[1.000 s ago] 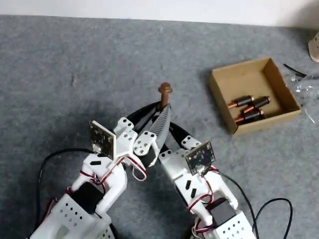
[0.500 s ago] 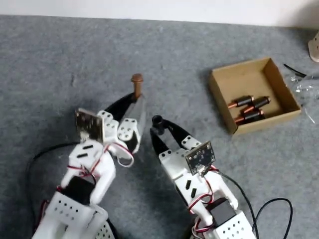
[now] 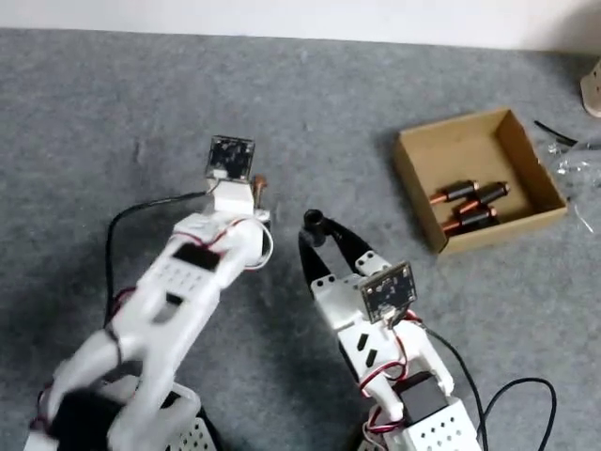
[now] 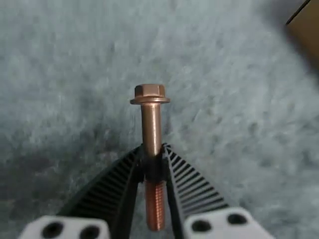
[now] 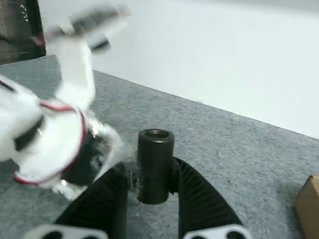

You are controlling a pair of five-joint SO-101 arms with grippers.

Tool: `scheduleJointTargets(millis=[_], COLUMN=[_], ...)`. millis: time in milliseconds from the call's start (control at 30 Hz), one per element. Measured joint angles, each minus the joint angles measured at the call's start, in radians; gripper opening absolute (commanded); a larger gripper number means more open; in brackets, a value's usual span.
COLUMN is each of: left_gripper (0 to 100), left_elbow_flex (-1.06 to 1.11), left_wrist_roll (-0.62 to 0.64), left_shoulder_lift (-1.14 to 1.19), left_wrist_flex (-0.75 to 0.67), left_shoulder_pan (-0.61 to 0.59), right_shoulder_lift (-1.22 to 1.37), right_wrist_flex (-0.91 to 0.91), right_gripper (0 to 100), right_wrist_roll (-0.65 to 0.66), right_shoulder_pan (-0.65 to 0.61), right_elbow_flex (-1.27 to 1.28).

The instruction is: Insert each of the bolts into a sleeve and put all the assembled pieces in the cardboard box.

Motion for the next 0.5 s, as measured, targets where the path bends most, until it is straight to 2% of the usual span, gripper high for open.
scheduleJointTargets(millis=[300,500], left_gripper=[1,1], left_elbow_flex=[-0.1,-0.14], left_wrist_roll=[0.0,0.0], left_shoulder_lift=[0.348,0.425], left_wrist_flex=[0.002,0.002], left_shoulder_pan=[-0.014,-0.012], right_shoulder_lift=[0.0,0.0], right_wrist_flex=[0.0,0.0], right_gripper=[0.5,0.5], right_wrist_roll=[0.0,0.0], right_shoulder_pan=[0.015,0.017], right_elbow_flex=[0.0,0.0])
